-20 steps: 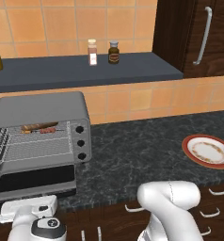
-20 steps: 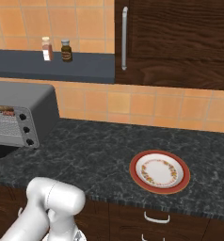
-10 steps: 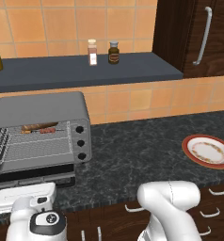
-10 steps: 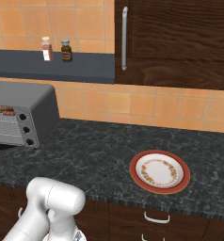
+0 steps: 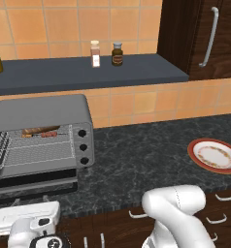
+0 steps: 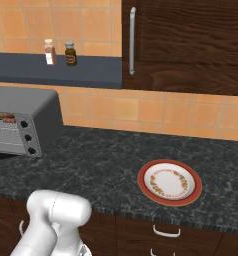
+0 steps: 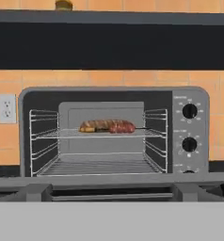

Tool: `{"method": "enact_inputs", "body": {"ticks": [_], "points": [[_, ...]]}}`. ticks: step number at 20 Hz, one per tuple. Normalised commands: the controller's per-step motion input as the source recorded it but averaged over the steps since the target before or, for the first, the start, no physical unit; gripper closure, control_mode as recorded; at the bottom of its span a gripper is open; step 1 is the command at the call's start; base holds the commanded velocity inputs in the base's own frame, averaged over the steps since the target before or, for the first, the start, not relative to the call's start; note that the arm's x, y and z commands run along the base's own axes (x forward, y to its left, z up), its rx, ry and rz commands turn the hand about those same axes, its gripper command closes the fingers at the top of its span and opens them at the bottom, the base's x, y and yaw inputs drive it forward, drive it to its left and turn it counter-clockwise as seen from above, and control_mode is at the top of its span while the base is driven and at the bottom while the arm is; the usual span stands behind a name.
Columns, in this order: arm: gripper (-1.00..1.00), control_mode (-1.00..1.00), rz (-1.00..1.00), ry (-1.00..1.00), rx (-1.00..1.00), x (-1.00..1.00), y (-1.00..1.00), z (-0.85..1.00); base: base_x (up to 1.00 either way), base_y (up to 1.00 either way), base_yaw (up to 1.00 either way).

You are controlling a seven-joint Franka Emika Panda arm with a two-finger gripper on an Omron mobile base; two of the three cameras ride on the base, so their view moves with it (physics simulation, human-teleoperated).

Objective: Pick up the kebab skewer and baguette bread, and place them inside the toaster oven. Close the toaster oven door and start by setting the timer.

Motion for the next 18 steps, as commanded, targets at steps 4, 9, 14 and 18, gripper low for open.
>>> {"method": "enact_inputs", "body": {"ticks": [4, 9, 14, 18], "points": [[-1.0, -1.0, -0.04, 0.3, 0.0, -0.79, -0.08, -0.66, 0.0, 0.0, 0.0], [-1.0, -1.0, 0.04, 0.12, 0.0, 0.7, 0.0, 0.0, 0.0, 0.0, 0.0], [-1.0, -1.0, 0.03, 0.33, 0.0, 0.45, 0.0, -0.05, 0.0, 0.0, 0.0], [-1.0, -1.0, 0.0, 0.15, 0.0, 0.15, -0.03, -0.02, 0.0, 0.0, 0.0]]}}
